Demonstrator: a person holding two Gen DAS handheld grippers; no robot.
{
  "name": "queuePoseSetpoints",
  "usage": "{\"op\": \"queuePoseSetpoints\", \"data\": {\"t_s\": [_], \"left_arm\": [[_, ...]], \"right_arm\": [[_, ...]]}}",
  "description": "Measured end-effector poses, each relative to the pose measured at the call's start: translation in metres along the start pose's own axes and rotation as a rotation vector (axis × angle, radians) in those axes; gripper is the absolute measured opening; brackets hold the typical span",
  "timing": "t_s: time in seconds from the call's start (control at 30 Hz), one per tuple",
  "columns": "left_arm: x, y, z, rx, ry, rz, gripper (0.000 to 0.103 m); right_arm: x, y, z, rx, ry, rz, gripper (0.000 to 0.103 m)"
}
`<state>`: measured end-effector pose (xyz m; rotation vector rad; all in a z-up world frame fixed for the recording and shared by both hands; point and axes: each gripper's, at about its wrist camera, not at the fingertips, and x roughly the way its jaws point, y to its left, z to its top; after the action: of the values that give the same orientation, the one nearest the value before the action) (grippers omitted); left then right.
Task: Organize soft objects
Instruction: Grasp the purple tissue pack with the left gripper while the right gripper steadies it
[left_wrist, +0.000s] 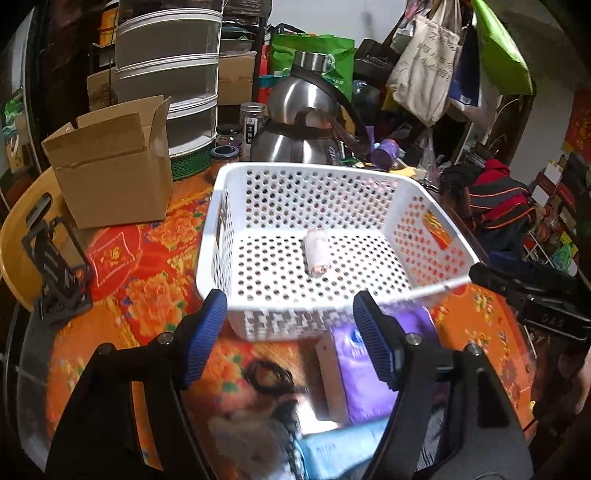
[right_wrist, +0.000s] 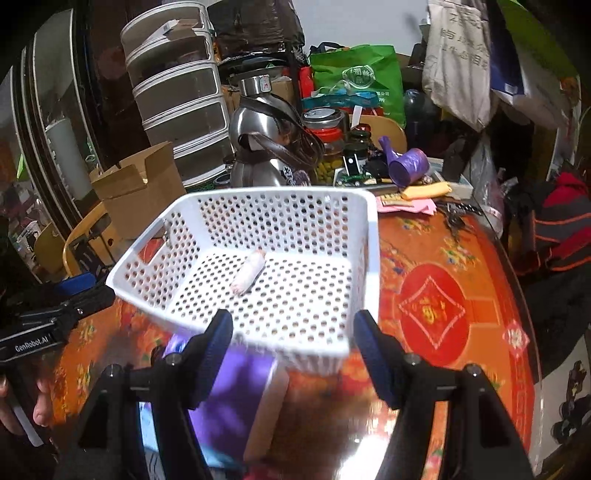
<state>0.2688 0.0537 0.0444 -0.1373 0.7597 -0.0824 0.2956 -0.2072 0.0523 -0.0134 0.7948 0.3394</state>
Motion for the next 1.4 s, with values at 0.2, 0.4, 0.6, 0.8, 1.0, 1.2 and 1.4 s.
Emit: {"op": "queuePoseSetpoints", "data": {"t_s": [0.2, 0.4, 0.6, 0.8, 1.0, 1.2, 1.4], "left_arm": [[-0.025, -0.005, -0.042, -0.006, -0.015, -0.041, 0.075], [-0.025, -0.013, -0.082, -0.025, 0.014, -0.084, 0.076], [-0.012, -0.029, -0.097, -0.013, 0.047, -0.105, 0.076], [0.010, -0.041, -0.092, 0.001, 0.081, -0.107, 0.076], [0.025, -0.042, -0.091, -0.002, 0.095, -0.120, 0.076], [0.037, -0.040, -0.087, -0.003, 0.099, -0.130, 0.075], [0.042, -0.043, -0.084, 0.012, 0.097, -0.142, 0.066]], "right_arm": [[-0.023, -0.002, -0.048, 0.031, -0.023, 0.029, 0.068], [-0.033, -0.003, -0.095, 0.090, -0.017, 0.065, 0.068], [-0.032, -0.002, -0.115, 0.090, -0.012, 0.085, 0.068], [-0.024, 0.000, -0.111, 0.077, -0.012, 0.096, 0.068], [-0.009, 0.006, -0.103, 0.057, 0.014, 0.132, 0.058], [0.010, 0.011, -0.100, 0.047, 0.055, 0.150, 0.051], [0.018, 0.012, -0.097, 0.043, 0.065, 0.176, 0.045]]}}
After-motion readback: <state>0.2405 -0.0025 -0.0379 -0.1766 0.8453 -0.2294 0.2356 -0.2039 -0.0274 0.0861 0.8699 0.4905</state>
